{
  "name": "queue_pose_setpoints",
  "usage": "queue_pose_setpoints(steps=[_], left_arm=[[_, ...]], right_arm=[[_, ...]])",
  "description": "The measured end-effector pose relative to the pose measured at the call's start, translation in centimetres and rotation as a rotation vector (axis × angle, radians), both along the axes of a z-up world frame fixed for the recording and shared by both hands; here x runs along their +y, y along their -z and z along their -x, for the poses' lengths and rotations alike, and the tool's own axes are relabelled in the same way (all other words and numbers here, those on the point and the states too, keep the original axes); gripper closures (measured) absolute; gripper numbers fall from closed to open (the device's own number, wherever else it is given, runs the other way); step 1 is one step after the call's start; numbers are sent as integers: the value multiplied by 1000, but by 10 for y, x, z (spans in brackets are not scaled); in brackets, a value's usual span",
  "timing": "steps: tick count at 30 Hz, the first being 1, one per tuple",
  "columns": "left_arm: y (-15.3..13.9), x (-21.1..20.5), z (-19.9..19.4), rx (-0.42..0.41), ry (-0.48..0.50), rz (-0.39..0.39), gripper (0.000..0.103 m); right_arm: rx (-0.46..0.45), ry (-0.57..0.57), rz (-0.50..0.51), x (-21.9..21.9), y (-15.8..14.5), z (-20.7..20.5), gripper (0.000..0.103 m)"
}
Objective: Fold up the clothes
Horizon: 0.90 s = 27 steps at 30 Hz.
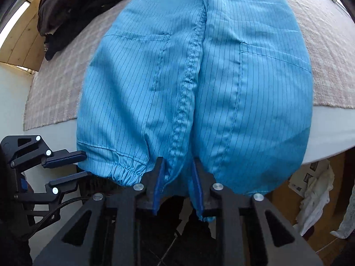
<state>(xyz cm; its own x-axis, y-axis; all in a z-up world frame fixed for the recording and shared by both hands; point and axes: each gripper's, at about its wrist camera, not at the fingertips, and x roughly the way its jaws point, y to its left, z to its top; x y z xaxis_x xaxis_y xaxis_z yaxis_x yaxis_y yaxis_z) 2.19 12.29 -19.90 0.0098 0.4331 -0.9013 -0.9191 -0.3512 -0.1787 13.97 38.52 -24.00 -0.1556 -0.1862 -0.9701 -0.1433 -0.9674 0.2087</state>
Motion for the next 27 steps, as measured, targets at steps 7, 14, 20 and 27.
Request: queue_pose_setpoints(steps=[7, 14, 20, 27], left_arm=[[-20, -33, 22, -100, -107, -22, 85], [-21, -27, 39, -136, -142, 17, 85], [-20, 2, 18, -126, -37, 58, 84], [0, -8, 37, -212, -134, 82, 84]], right_arm=[[226, 188, 56, 89, -37, -68, 55], [210, 367, 102, 159, 17, -104, 54], [267, 291, 103, 147, 38, -107, 54], [316, 150, 91, 126, 37, -97, 54]])
